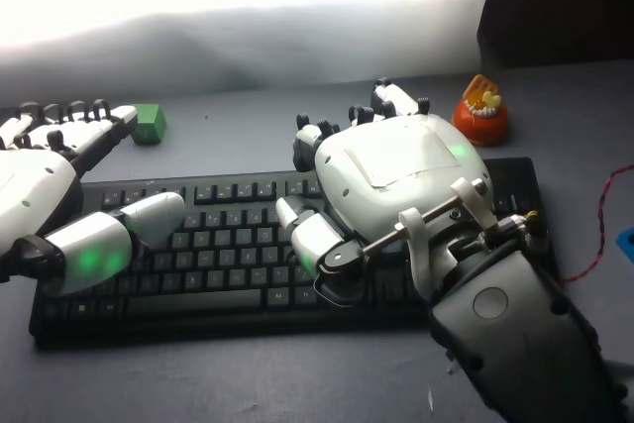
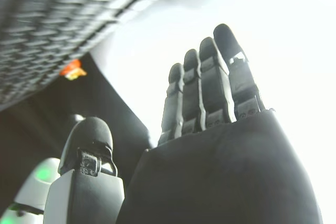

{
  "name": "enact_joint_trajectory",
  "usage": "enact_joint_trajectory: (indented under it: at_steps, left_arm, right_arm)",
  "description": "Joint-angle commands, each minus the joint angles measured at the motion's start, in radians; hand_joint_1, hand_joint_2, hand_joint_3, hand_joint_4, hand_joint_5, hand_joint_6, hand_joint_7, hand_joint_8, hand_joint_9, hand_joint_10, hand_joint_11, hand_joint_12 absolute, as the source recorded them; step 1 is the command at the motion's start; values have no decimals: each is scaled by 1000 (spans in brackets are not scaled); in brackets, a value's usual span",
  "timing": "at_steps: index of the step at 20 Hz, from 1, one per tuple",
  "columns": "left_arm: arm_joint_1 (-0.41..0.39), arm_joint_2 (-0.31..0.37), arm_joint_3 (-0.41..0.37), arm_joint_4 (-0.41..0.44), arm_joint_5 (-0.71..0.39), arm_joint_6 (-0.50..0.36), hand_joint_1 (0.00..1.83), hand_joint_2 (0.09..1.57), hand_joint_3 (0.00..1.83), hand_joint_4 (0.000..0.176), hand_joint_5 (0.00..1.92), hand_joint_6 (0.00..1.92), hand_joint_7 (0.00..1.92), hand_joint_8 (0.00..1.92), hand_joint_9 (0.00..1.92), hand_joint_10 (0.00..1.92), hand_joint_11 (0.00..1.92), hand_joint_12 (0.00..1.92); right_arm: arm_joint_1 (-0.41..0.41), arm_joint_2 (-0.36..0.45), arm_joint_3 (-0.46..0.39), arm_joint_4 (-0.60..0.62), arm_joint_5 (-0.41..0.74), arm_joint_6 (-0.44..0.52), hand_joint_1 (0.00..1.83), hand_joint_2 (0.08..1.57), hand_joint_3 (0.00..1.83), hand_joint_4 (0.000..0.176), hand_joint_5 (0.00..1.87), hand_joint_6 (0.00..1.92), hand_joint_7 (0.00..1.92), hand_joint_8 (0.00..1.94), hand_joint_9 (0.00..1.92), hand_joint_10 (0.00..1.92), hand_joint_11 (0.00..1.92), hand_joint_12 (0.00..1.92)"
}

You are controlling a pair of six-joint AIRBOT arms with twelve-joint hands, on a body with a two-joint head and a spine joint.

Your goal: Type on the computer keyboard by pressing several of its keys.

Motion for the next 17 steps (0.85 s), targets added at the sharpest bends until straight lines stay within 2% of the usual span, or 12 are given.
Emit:
enact_joint_trajectory:
  at_steps: [1,3,4,5,6,7,8,10,13,14,16,17]
  left_arm:
    - [-7,28,-11,46,73,-9,0,1240,4,8,167,4,210,1,215,12,0,835]
    - [-14,91,-59,46,55,-14,0,1257,5,3,246,24,273,13,249,19,0,916]
    - [-18,110,-74,46,49,-24,0,1282,9,0,398,77,492,84,371,68,0,1084]
    - [-24,136,-96,46,37,-31,2,1309,13,0,627,182,734,188,577,180,0,1358]
    - [-32,150,-107,46,30,-32,0,1337,3,0,839,445,868,643,625,925,136,1683]
    - [-44,173,-123,46,11,-34,0,1348,1,0,882,703,866,988,646,1282,258,1794]
    - [-49,187,-133,46,3,-36,25,1363,3,0,896,1089,926,1178,772,1476,452,1849]
    - [-52,214,-151,46,-8,-46,114,1379,4,0,909,1447,959,1469,827,1725,605,1909]
    - [-52,247,-170,46,-19,-50,117,1384,4,0,908,1491,951,1523,825,1770,618,1919]
    - [-52,254,-175,46,-22,-50,118,1438,14,0,929,1628,1024,1562,913,1796,722,1921]
    - [-51,261,-179,46,-25,-54,154,1558,13,0,965,1760,1105,1659,1037,1843,845,1921]
    - [-51,262,-179,46,-25,-56,142,1568,15,0,956,1763,1091,1666,1020,1854,823,1921]
  right_arm:
    - [14,4,-7,-98,50,0,158,1505,5,0,492,540,769,7,514,639,77,1602]
    - [13,7,-11,-98,50,0,124,1502,2,0,522,554,829,25,534,712,66,1629]
    - [13,8,-13,-98,50,-1,140,1478,0,0,579,664,958,109,616,904,164,1664]
    - [13,9,-16,-98,50,-1,121,1447,0,0,694,866,985,548,673,1159,238,1779]
    - [14,10,-18,-98,50,-1,105,1425,0,0,822,1044,1028,900,765,1351,378,1893]
    - [15,11,-20,-98,49,-1,151,1408,0,0,867,1204,1037,1135,812,1507,474,1915]
    - [15,13,-22,-98,48,-1,151,1406,0,0,927,1239,1111,1220,924,1609,587,1920]
    - [15,15,-24,-98,47,-3,157,1417,1,0,1042,1377,1236,1362,1149,1729,858,1921]
    - [14,16,-25,-98,47,-4,148,1426,3,0,1079,1464,1270,1448,1220,1783,968,1921]
    - [14,17,-26,-98,47,-4,145,1461,13,0,1122,1553,1283,1540,1222,1851,1047,1921]
    - [14,20,-27,-98,47,-4,455,1520,10,0,1021,1706,1232,1674,1205,1919,1094,1921]
    - [13,22,-28,-98,47,-4,453,1529,10,0,1012,1714,1221,1694,1197,1921,1073,1921]
